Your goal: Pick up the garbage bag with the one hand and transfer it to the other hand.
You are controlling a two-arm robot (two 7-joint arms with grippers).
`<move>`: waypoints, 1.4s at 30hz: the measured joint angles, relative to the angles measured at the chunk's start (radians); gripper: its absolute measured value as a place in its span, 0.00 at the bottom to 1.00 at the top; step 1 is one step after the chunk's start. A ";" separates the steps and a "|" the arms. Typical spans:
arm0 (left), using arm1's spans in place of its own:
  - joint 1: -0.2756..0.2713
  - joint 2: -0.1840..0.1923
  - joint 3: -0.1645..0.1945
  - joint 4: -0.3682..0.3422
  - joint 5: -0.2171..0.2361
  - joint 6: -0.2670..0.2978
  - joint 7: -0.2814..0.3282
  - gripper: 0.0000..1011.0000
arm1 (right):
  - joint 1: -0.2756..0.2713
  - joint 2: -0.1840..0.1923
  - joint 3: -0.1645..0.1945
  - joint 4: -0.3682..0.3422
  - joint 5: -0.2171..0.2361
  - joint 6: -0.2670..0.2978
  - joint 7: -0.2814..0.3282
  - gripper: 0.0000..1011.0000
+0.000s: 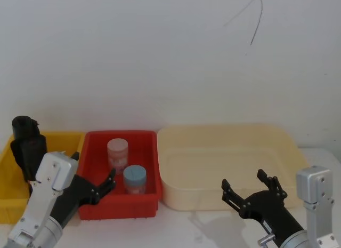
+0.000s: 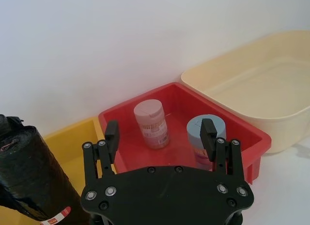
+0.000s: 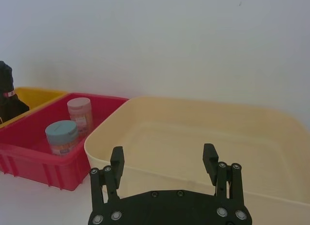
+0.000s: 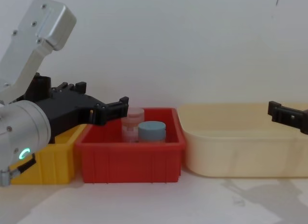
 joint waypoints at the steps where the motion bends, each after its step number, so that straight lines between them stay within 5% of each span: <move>1: 0.000 0.000 0.000 0.000 0.000 0.000 0.000 0.99 | 0.000 0.000 0.000 0.000 0.000 0.000 0.000 0.99; 26: 0.015 0.011 -0.014 -0.024 -0.016 0.033 -0.013 0.99 | 0.000 0.000 0.000 0.000 0.000 0.000 0.000 0.99; 42: 0.094 0.094 -0.142 -0.091 -0.126 0.117 -0.067 0.99 | 0.000 0.000 0.000 0.000 0.000 0.000 0.000 0.99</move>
